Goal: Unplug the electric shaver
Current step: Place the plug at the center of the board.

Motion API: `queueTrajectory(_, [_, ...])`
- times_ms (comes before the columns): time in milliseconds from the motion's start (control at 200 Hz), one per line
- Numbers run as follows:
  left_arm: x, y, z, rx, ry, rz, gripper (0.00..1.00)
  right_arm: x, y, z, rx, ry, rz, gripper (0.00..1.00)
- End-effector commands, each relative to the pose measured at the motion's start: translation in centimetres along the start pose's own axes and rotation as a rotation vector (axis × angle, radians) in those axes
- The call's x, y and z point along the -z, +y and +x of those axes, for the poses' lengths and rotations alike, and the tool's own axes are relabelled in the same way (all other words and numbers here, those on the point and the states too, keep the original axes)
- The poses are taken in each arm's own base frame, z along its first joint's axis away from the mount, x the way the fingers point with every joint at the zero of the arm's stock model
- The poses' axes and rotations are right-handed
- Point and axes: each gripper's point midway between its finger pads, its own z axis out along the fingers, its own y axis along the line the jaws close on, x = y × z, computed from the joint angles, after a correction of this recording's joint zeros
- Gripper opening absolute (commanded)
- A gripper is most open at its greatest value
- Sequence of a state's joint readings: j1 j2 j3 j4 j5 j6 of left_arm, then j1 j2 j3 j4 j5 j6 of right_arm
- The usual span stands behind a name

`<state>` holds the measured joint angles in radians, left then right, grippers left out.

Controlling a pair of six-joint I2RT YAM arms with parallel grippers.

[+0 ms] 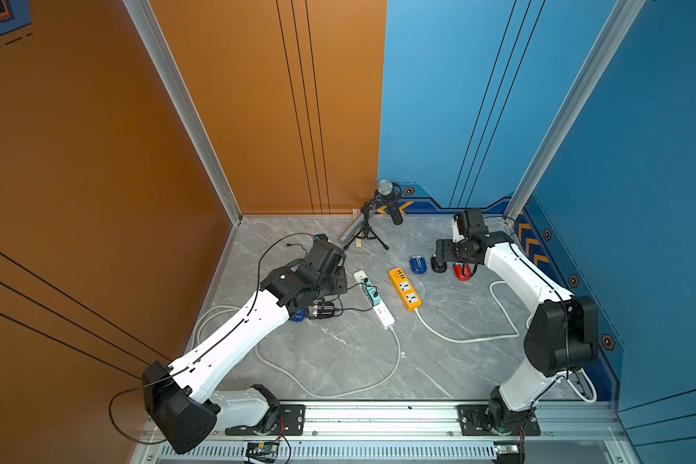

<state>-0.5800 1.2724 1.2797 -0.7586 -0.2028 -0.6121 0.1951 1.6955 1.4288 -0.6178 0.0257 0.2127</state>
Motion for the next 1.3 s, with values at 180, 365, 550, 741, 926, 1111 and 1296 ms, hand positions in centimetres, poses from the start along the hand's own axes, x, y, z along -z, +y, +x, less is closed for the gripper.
queueTrajectory(180, [-3.1,8.5,-4.1,-0.085,0.079,-0.132,0.22,3.5,3.3,-1.3,0.012,-0.086,-0.034,0.89])
queueTrajectory(365, [-7.9,13.7,-4.8,-0.089,0.191,-0.215,0.22,4.6,4.7,-0.6,0.04,-0.101,-0.022,0.89])
queueTrajectory(550, [-12.9,16.7,-5.7,-0.141,0.27,-0.277,0.21,4.9,5.6,0.6,0.044,-0.093,-0.014,0.89])
queueTrajectory(741, [-17.1,19.8,-5.3,-0.067,0.349,-0.252,0.21,4.2,7.4,2.0,0.063,-0.065,-0.023,0.89])
queueTrajectory(926, [-19.8,20.6,-4.4,-0.078,0.397,-0.257,0.21,3.1,9.9,2.8,0.104,-0.04,-0.021,0.89])
queueTrajectory(1111, [-21.3,21.3,-2.5,-0.046,0.448,-0.286,0.23,2.5,11.9,2.7,0.156,-0.031,-0.026,0.89])
queueTrajectory(1296, [-22.1,22.0,-1.1,-0.031,0.486,-0.292,0.25,1.9,13.1,3.3,0.192,0.0,-0.035,0.89])
